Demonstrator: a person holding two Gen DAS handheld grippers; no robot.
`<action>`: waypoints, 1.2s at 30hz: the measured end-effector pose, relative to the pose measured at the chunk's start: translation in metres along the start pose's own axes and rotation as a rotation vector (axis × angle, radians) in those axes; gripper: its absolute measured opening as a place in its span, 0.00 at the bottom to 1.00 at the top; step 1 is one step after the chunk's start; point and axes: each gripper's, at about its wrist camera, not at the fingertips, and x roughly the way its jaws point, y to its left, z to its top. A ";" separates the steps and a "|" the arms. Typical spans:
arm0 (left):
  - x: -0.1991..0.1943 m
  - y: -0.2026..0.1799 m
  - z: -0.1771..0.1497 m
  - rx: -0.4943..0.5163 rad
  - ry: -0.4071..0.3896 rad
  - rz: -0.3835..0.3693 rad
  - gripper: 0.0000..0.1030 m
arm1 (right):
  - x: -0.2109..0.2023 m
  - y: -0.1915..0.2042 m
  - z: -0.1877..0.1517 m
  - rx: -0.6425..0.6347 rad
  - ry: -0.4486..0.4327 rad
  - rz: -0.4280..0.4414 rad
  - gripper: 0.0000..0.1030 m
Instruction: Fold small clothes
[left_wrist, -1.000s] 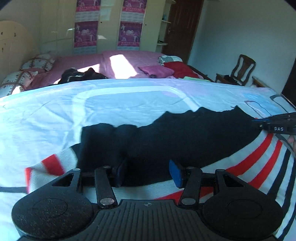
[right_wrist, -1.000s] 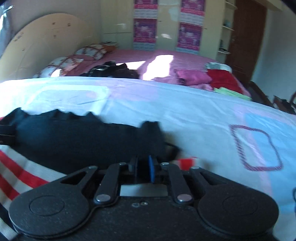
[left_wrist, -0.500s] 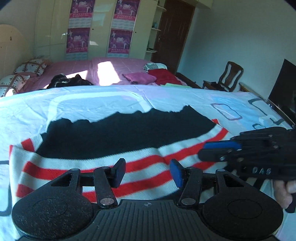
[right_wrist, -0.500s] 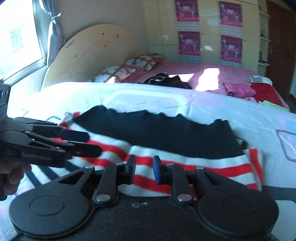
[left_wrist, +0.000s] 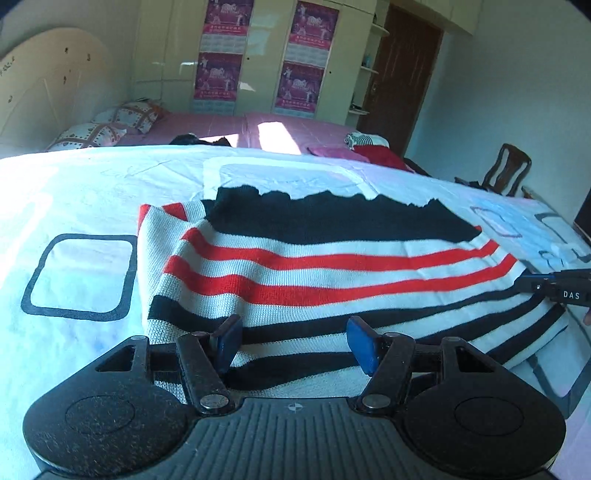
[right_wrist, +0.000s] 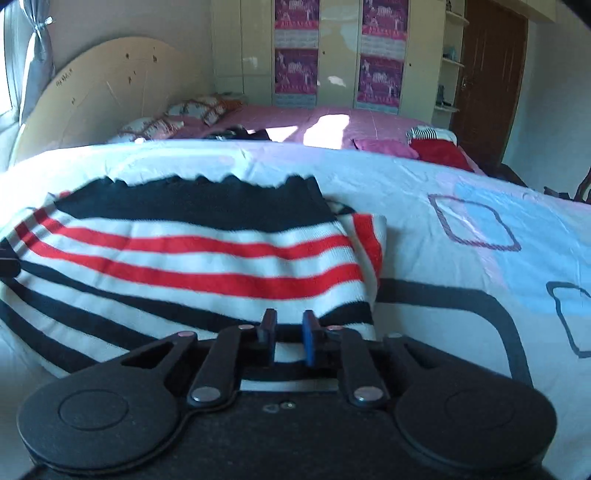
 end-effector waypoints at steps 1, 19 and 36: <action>-0.006 -0.004 0.001 0.006 -0.018 0.001 0.61 | -0.009 0.010 0.003 0.009 -0.030 0.042 0.20; -0.015 -0.002 -0.039 -0.001 0.035 0.115 0.60 | -0.002 0.121 -0.022 -0.061 0.067 0.182 0.18; -0.028 0.008 -0.035 -0.051 0.002 0.155 0.60 | -0.057 -0.039 -0.050 0.169 0.007 -0.045 0.22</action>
